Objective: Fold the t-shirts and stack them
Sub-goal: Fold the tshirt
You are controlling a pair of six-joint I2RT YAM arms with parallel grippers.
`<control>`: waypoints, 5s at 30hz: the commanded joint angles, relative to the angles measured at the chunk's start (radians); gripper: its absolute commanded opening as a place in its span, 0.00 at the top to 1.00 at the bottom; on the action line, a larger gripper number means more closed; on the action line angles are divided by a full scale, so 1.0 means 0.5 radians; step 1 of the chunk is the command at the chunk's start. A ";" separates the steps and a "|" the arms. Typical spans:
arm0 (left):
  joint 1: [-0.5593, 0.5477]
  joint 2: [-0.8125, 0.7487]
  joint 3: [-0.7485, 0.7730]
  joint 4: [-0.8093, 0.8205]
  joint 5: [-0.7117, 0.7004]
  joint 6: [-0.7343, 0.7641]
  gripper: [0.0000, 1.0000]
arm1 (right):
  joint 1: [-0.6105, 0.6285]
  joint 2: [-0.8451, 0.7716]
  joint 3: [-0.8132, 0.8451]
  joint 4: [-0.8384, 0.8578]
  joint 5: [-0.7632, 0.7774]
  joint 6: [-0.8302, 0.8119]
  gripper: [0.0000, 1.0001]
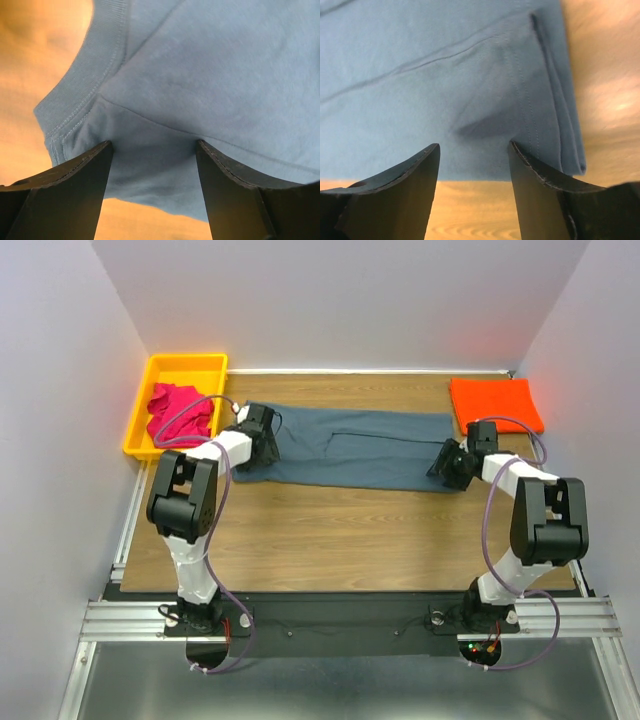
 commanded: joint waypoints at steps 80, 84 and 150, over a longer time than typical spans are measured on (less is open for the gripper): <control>-0.134 0.936 1.497 -0.501 0.064 0.140 0.21 | 1.857 0.183 0.174 -0.542 -0.466 0.269 0.77; -0.067 1.105 1.740 -0.572 0.067 0.195 0.21 | 1.952 0.371 0.374 -0.416 -0.488 0.368 0.77; -1.327 -0.824 -0.806 -0.796 0.450 -0.974 0.30 | 1.072 -0.611 -0.135 -0.793 0.316 0.058 0.47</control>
